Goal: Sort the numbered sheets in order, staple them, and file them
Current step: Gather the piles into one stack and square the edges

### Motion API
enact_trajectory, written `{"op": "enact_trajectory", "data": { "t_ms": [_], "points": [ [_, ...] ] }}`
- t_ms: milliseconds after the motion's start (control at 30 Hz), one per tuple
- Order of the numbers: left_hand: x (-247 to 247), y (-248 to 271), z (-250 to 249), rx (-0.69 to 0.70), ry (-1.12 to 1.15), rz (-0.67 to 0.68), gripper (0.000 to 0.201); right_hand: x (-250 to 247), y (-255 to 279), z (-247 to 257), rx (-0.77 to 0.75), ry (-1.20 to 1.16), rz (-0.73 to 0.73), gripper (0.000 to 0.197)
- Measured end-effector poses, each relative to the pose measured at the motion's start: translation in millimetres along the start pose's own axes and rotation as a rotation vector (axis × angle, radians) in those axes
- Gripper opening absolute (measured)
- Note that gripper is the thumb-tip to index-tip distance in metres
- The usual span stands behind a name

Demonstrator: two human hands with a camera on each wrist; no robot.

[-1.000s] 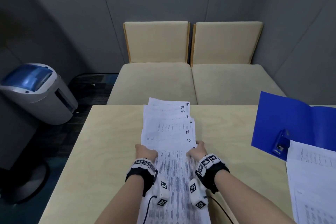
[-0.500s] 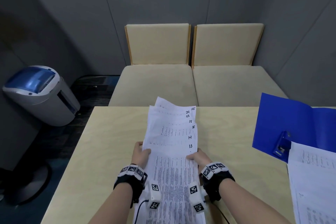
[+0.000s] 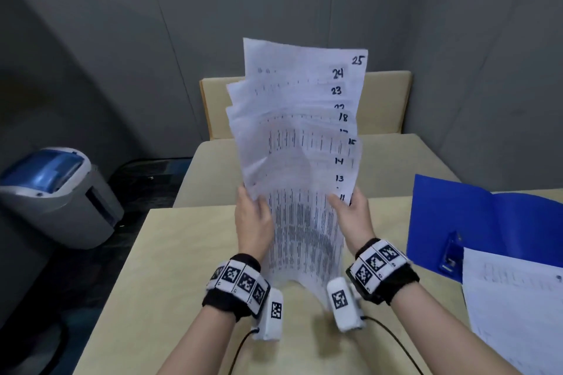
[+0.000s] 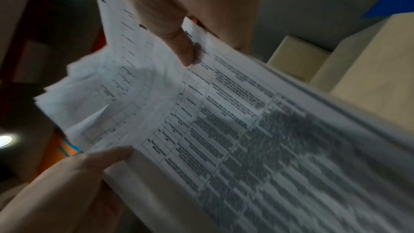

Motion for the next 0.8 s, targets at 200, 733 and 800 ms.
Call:
{"op": "enact_trajectory", "data": {
  "t_ms": [200, 733, 800],
  "points": [
    [20, 23, 7, 0.041, -0.069, -0.025, 0.037, -6, 4, -12, 0.036, 0.002, -0.008, 0.039],
    [10, 29, 36, -0.146, -0.093, 0.016, 0.056, -23, 13, -45, 0.202, -0.011, -0.061, 0.046],
    [11, 27, 39, -0.161, -0.077, 0.018, 0.059, -23, 13, -42, 0.180, -0.019, -0.053, 0.045]
  ]
}}
Point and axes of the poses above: each hand's wrist, its own y-axis away from the middle knuckle, its own x-axis out of the palm, z = x × y, the point moved 8 cm from there along -y, towards the middle knuckle, and after that the axes turned 9 degrees about -x, right-handed, at the moved point
